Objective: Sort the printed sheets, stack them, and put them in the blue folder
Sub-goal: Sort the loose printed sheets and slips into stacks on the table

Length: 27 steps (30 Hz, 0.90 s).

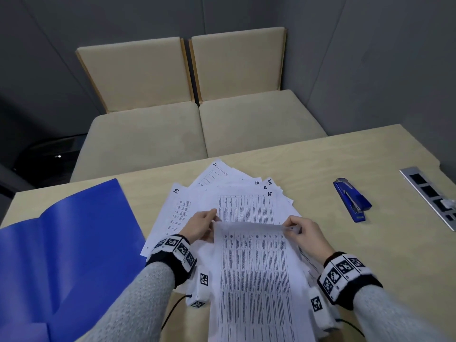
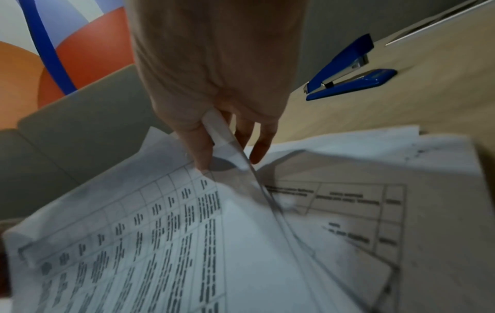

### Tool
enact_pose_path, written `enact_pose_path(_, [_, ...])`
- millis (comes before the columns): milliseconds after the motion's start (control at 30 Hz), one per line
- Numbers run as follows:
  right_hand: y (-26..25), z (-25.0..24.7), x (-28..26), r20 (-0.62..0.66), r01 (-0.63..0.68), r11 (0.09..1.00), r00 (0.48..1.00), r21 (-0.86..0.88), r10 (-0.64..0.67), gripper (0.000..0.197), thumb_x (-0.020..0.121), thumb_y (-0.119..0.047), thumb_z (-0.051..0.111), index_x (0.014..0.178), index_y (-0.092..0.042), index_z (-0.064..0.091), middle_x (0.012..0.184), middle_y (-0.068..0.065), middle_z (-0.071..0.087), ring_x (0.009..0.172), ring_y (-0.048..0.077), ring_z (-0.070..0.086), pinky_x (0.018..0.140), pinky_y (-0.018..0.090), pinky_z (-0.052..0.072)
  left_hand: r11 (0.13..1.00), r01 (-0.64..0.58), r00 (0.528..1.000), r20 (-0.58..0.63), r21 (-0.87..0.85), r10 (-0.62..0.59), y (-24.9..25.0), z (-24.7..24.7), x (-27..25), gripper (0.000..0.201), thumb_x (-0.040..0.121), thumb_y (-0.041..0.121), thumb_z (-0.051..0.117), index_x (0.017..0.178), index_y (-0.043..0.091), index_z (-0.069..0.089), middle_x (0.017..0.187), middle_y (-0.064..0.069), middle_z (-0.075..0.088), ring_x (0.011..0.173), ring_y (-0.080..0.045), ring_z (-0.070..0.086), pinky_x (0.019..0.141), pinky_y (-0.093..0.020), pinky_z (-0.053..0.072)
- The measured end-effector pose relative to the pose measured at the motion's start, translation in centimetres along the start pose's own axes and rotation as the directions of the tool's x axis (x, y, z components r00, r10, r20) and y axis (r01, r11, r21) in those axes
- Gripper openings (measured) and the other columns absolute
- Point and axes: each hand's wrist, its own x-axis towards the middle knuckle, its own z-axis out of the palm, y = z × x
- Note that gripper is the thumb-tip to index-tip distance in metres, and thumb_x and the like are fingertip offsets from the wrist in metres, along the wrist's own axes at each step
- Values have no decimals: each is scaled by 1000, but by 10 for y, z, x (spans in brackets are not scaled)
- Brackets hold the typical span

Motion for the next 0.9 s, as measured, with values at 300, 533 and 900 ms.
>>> enact_pose_path(300, [-1, 13, -2, -177, 40, 999, 983, -5, -40, 11, 83, -6, 63, 83, -17, 64, 56, -10, 52, 46, 6, 38, 47, 14, 32, 736, -359, 927, 314, 574, 207, 0, 8, 18, 23, 88, 7, 56, 108, 16, 61, 90, -1, 50, 78, -10, 46, 68, -24, 40])
enact_pose_path(533, [-3, 20, 6, -241, 24, 996, 970, 89, -2, 14, 78, -8, 69, 68, -13, 60, 60, -3, 57, 55, 4, 43, 53, 15, 34, 660, -294, 944, 101, 691, 315, -8, 2, 22, 22, 84, 2, 51, 82, 22, 60, 90, 1, 45, 86, -22, 50, 76, -33, 46])
enact_pose_path(900, [-1, 4, 9, -62, 17, 971, 998, 240, -2, 25, 79, -1, 69, 88, -24, 67, 61, -3, 61, 63, 14, 58, 63, 26, 48, 853, -249, 954, -38, 459, 299, -4, -6, 13, 22, 87, 4, 46, 92, 26, 51, 64, -7, 59, 57, -20, 52, 54, -29, 38])
